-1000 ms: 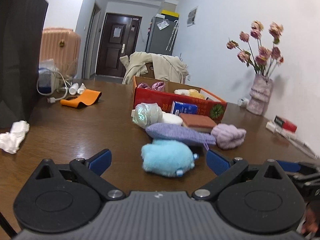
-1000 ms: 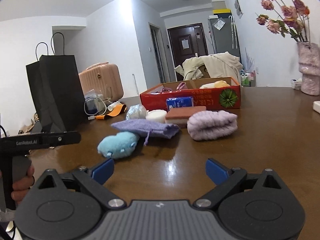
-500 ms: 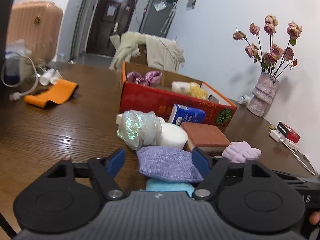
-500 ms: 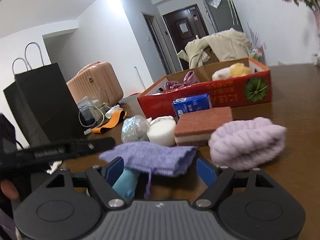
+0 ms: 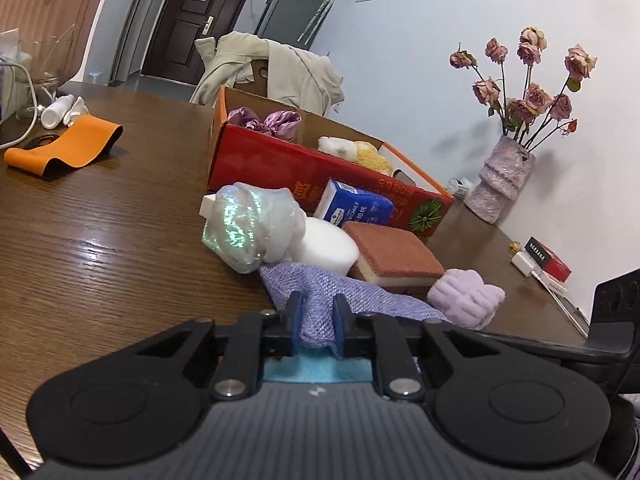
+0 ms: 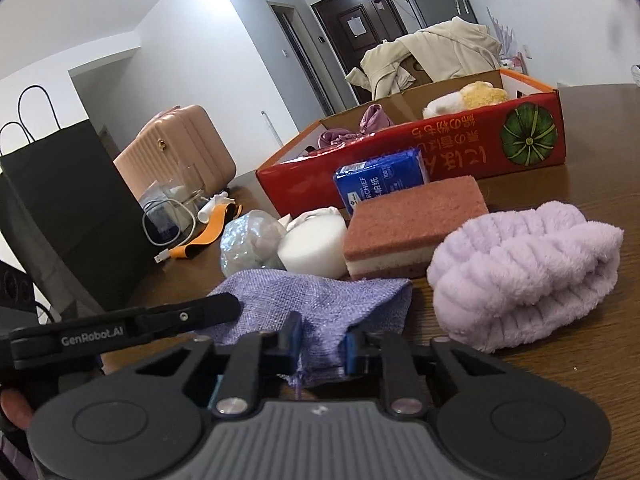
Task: Organize soft objects
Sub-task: 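Grasp the purple drawstring pouch with the right gripper, then carry the pouch with the right gripper into the box and open it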
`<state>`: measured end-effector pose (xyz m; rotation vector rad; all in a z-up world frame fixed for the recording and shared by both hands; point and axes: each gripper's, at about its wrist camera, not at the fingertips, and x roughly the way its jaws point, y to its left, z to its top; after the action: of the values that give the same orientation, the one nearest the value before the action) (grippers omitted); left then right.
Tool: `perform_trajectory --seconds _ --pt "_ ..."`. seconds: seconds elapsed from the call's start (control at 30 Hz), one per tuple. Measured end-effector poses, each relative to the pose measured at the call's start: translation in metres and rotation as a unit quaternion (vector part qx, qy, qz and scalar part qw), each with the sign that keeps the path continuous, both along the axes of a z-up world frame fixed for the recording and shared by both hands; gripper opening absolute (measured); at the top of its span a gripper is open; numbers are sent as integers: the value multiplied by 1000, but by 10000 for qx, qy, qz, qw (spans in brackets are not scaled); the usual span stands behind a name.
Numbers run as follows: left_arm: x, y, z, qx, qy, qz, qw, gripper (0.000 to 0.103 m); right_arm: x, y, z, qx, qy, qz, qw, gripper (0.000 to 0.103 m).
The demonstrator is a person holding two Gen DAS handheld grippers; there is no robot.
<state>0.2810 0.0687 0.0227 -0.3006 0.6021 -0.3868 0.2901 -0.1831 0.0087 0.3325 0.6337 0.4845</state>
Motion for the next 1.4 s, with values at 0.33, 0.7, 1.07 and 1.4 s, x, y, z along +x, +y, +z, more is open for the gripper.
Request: perform_trajectory --seconds 0.33,0.7,1.07,1.4 --pt "-49 -8 42 97 -579 47 9983 12 -41 -2 33 -238 -813 118 9963 11" --pt "-71 -30 83 188 -1062 49 9942 12 -69 -23 79 -377 -1481 307 9878 11" --pt "69 -48 142 667 -1458 265 9867 12 78 -30 159 -545 -1638 863 9812 10" --pt "206 -36 73 1211 -395 596 9901 14 240 16 101 -907 -445 1072 9891 9"
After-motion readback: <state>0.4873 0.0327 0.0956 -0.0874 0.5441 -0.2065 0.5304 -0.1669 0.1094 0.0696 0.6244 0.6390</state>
